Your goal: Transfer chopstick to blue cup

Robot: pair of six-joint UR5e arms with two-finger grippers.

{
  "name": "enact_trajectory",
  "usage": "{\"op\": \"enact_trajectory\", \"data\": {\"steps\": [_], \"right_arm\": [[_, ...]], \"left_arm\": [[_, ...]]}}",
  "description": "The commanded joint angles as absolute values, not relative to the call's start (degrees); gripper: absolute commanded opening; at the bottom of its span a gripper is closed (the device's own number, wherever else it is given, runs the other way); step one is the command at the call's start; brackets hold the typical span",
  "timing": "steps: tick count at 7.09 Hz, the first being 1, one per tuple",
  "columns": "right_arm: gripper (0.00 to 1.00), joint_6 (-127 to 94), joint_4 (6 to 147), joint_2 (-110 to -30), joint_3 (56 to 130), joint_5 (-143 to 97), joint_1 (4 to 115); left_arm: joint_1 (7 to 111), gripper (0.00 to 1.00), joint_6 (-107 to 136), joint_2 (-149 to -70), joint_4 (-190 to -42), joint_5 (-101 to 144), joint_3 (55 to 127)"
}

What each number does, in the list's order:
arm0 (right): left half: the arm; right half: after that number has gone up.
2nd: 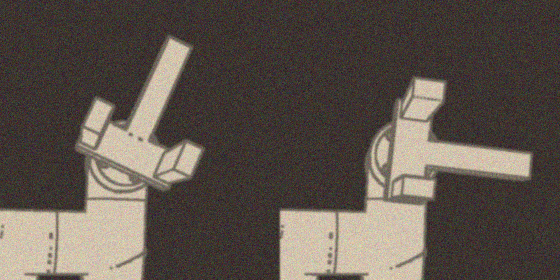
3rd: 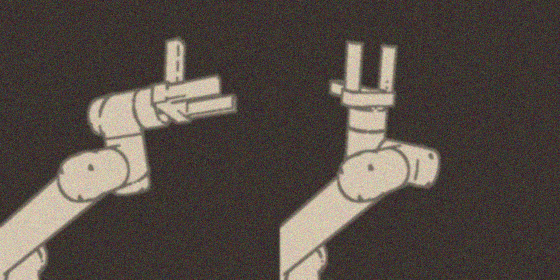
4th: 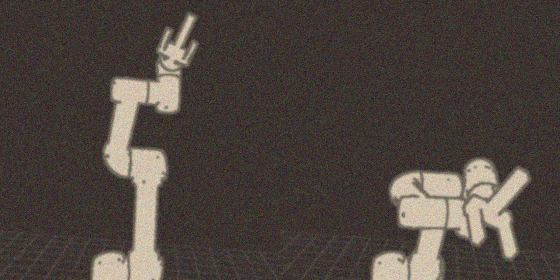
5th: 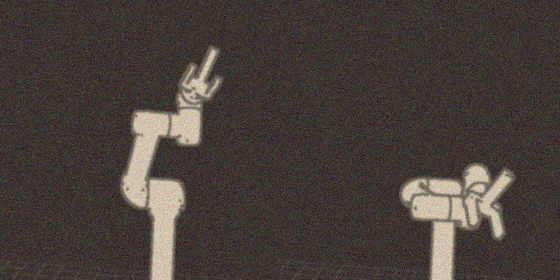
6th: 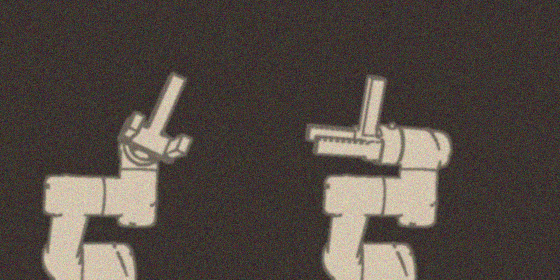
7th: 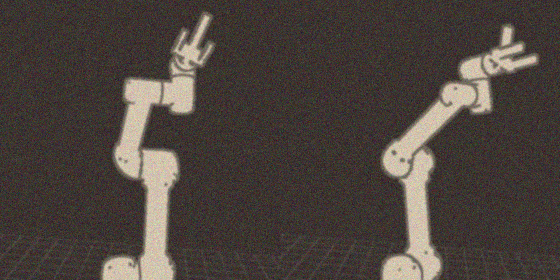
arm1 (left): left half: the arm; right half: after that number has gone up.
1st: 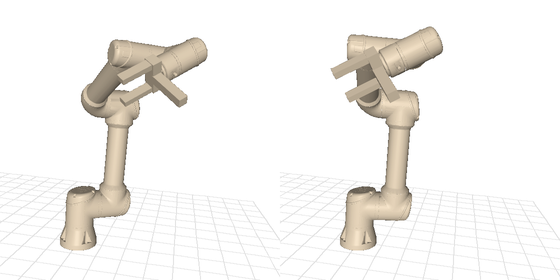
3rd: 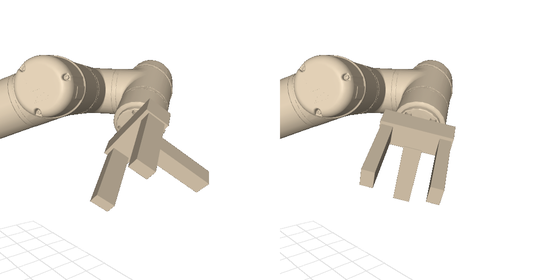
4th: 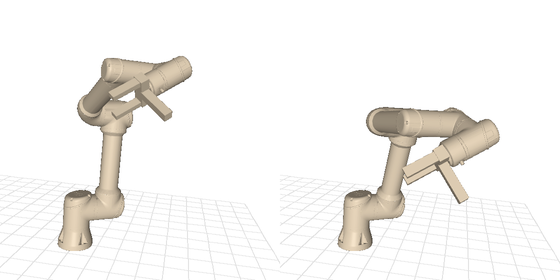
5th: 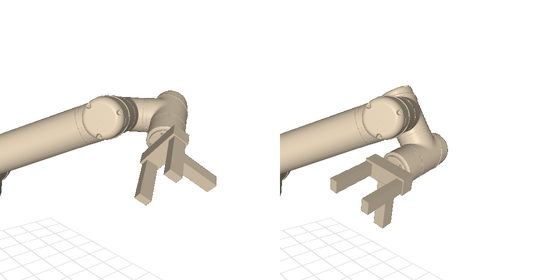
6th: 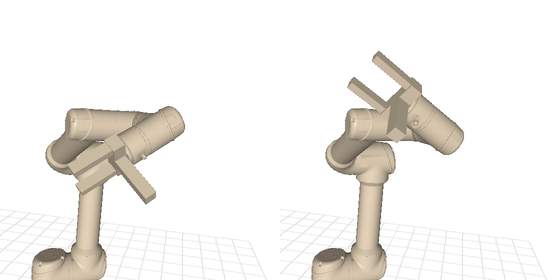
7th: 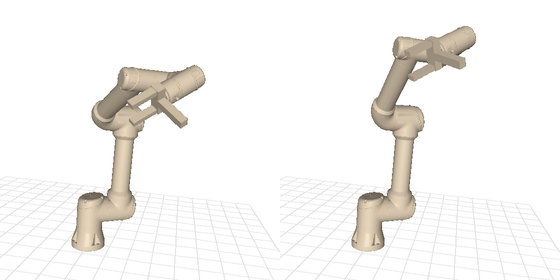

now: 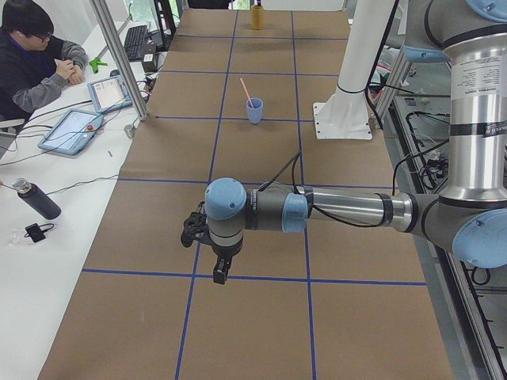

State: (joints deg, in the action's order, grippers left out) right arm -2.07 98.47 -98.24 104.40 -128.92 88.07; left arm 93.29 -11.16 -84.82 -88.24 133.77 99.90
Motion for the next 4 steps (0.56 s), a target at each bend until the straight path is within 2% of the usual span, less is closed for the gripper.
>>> {"op": "enact_trajectory", "data": {"steps": [1, 4], "right_arm": [[1.0, -2.1, 94.4, -100.4, 104.3, -129.0, 88.1], [1.0, -2.1, 94.0, -100.9, 104.3, -129.0, 88.1]], "left_arm": [[93.3, 0.99, -11.2, -84.8, -88.2, 133.7, 99.8], [93.3, 0.99, -11.2, -83.7, -88.2, 133.7, 100.3]]}}
